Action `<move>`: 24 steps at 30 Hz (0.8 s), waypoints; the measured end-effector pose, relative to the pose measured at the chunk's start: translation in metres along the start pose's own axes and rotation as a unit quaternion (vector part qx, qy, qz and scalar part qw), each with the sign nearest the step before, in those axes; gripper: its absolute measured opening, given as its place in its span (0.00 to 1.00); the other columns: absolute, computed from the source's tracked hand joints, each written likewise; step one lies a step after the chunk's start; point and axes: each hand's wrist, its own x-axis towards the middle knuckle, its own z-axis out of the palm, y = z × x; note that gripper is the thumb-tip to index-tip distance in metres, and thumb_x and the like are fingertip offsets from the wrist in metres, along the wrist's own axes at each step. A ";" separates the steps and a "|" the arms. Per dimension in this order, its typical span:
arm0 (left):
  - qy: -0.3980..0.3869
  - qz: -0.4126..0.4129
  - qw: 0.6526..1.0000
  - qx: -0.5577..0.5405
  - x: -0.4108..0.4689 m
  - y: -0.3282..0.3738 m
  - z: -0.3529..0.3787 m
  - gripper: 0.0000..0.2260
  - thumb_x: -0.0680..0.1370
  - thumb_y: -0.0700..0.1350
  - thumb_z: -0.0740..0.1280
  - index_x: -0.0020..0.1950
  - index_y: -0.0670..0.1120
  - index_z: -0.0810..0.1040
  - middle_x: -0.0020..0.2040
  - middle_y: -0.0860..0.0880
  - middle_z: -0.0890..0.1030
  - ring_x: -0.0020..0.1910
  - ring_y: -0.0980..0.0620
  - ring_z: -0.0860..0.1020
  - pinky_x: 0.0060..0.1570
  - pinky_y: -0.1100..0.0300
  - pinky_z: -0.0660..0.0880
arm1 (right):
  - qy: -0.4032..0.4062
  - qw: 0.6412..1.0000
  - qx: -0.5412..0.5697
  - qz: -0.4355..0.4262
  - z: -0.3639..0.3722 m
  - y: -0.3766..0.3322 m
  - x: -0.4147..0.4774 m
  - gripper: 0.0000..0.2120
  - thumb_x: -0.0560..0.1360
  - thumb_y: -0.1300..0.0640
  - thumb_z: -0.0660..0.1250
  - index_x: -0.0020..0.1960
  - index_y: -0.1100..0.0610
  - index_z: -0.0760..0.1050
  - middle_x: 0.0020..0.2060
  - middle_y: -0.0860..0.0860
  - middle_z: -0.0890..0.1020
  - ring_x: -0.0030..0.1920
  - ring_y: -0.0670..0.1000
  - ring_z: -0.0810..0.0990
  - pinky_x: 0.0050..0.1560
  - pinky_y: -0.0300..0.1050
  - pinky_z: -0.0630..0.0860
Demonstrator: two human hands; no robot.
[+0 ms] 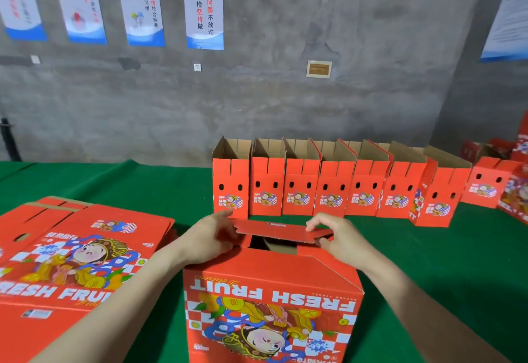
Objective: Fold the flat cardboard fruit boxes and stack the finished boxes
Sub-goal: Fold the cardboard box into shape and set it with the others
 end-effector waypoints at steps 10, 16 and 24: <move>0.024 -0.130 0.990 -0.056 0.005 -0.002 0.001 0.23 0.69 0.65 0.70 0.57 0.51 0.78 0.63 0.49 0.76 0.67 0.46 0.71 0.59 0.55 0.70 | -0.014 1.000 0.004 0.019 0.001 0.000 -0.004 0.23 0.73 0.73 0.60 0.44 0.44 0.77 0.61 0.46 0.77 0.59 0.45 0.74 0.45 0.28 0.67; -0.075 -0.168 0.982 0.042 0.013 0.008 0.004 0.47 0.65 0.63 0.75 0.77 0.52 0.56 0.74 0.47 0.59 0.72 0.44 0.63 0.71 0.48 0.62 | -0.081 0.995 0.031 0.052 -0.003 -0.001 -0.009 0.17 0.77 0.57 0.64 0.58 0.36 0.75 0.66 0.37 0.70 0.69 0.44 0.65 0.70 0.47 0.62; -0.079 -0.190 0.970 0.126 0.016 0.018 0.012 0.45 0.64 0.60 0.76 0.76 0.56 0.57 0.69 0.43 0.60 0.68 0.39 0.62 0.67 0.46 0.66 | -0.099 0.983 -0.126 0.092 0.008 -0.015 -0.002 0.35 0.72 0.50 0.71 0.74 0.49 0.60 0.70 0.49 0.66 0.72 0.51 0.61 0.70 0.51 0.63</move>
